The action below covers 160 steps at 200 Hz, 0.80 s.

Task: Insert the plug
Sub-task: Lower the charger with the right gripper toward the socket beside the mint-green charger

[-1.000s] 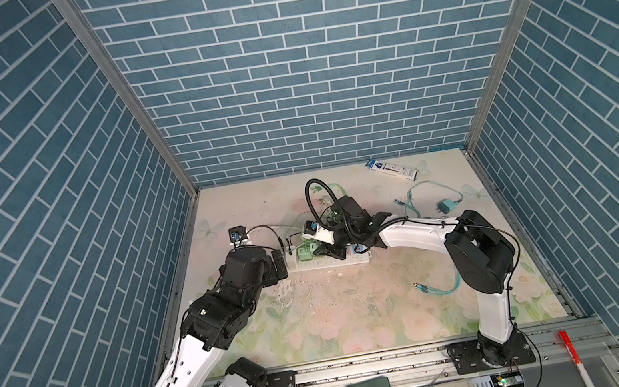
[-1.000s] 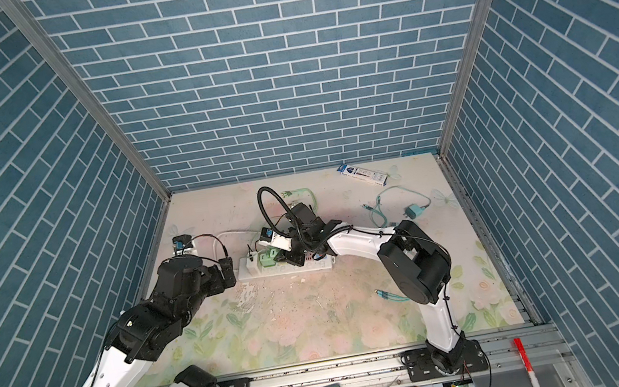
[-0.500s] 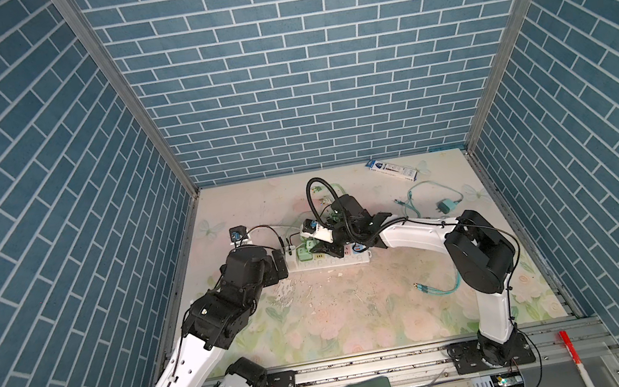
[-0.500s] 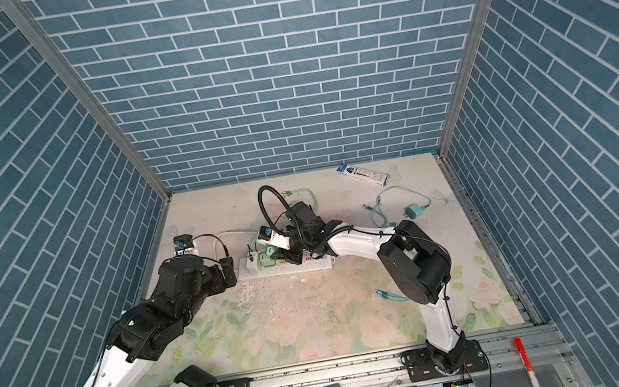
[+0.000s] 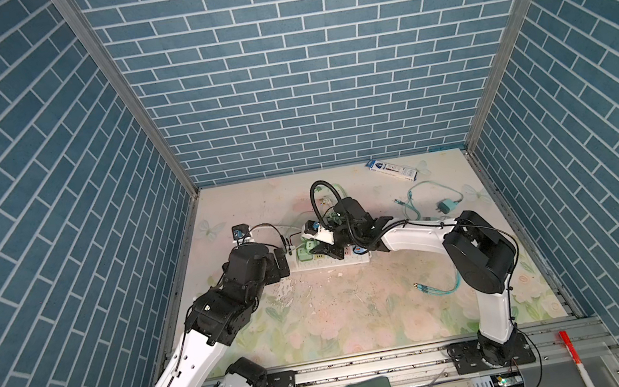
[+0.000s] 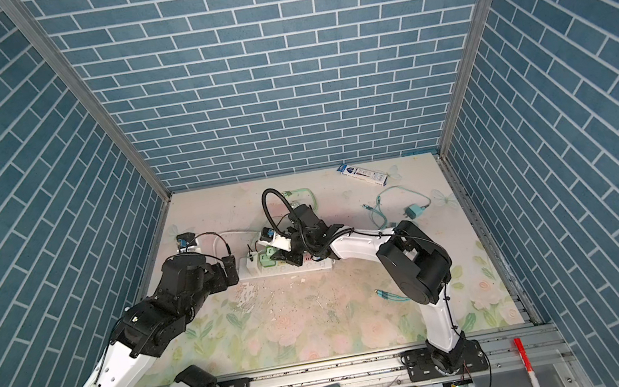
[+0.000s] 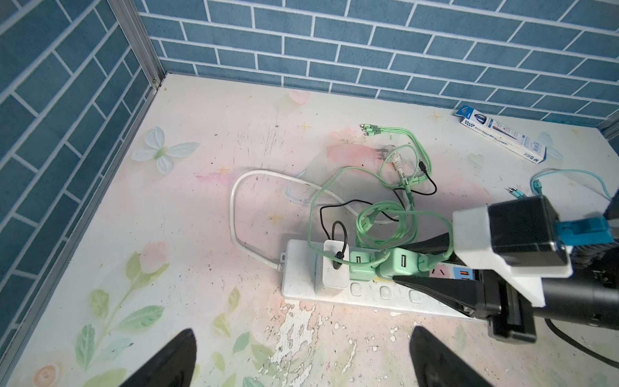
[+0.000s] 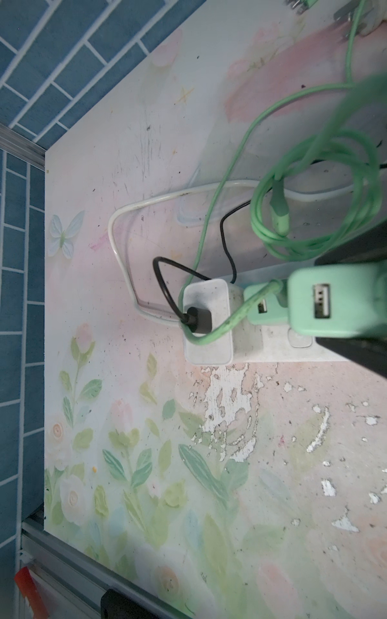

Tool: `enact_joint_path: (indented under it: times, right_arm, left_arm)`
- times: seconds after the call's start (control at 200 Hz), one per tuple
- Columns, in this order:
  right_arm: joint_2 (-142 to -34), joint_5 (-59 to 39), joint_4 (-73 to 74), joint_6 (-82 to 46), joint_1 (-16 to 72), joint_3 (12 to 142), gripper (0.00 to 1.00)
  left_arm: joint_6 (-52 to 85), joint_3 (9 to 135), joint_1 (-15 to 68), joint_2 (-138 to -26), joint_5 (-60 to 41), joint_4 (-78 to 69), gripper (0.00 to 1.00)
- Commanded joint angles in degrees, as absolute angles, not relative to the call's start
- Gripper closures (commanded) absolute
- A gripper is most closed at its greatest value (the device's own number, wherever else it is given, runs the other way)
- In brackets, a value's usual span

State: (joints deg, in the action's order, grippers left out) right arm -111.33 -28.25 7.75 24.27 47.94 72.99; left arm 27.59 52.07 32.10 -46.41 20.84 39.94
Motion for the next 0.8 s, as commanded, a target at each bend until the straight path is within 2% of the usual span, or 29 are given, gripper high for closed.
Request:
enact_joint_path:
  times: [0.0, 0.4, 0.795]
  right_arm:
    - [-110.0, -29.1, 7.2, 23.9, 47.8, 70.6, 1.0]
    - [-107.2, -29.3, 7.9, 23.2, 47.0, 68.3, 1.0]
    - [-109.8, -30.8, 6.9, 22.9, 46.3, 70.8, 1.0]
  left_arm:
    - [27.1, 51.4, 31.7, -46.5, 20.7, 39.2, 0.0]
    - [27.2, 50.8, 31.6, -47.0, 20.3, 38.2, 0.01]
    - [27.3, 50.6, 31.6, -46.5, 20.7, 39.0, 0.0]
